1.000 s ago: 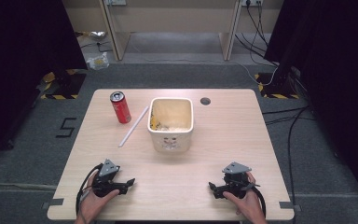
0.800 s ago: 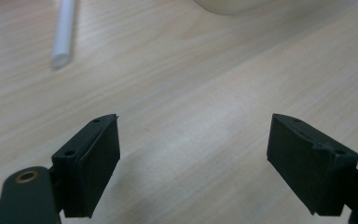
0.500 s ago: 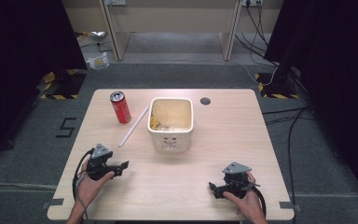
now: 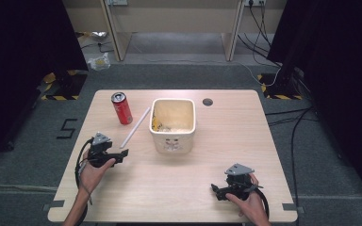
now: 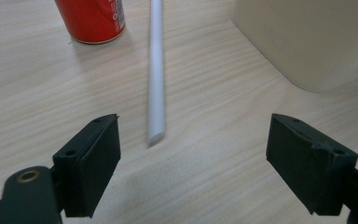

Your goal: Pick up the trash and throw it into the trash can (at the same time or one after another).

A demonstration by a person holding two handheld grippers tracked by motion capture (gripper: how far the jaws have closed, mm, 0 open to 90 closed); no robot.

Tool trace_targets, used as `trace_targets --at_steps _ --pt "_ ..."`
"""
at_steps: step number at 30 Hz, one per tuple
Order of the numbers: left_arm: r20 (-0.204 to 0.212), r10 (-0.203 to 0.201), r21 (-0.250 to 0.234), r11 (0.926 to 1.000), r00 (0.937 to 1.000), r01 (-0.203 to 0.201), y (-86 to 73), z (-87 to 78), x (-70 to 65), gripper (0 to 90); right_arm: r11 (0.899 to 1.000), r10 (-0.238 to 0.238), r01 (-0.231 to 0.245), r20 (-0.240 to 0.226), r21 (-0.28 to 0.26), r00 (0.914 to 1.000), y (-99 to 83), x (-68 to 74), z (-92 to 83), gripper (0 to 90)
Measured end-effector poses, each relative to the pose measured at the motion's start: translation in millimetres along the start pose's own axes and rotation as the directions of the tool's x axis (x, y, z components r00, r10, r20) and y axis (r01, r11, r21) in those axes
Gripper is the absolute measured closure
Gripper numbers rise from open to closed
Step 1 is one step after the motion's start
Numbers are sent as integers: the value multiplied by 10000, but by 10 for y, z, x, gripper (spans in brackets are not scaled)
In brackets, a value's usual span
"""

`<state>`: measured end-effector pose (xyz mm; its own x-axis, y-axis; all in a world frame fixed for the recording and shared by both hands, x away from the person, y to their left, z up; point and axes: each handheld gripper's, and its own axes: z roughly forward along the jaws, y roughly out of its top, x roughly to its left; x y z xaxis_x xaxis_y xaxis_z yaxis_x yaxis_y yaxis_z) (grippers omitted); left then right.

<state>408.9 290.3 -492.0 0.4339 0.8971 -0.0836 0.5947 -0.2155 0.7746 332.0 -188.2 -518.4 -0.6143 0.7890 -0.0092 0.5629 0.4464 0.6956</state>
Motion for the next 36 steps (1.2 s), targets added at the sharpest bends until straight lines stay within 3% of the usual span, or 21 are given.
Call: trace_targets --at_steps 10,22,36 --pt "-99 -144 -30 9999 9998 144 80 105 67 173 10000 -16 16 -5 -8 10000 0 -2 1 4" --pt "-358 -514 -380 9980 9980 500 400 296 205 173 10000 -29 29 -20 -12 10000 1 -3 2 4" --pt "-569 -825 -623 9949 9950 790 640 490 313 173 10000 -71 71 -45 -18 10000 1 -7 2 4"
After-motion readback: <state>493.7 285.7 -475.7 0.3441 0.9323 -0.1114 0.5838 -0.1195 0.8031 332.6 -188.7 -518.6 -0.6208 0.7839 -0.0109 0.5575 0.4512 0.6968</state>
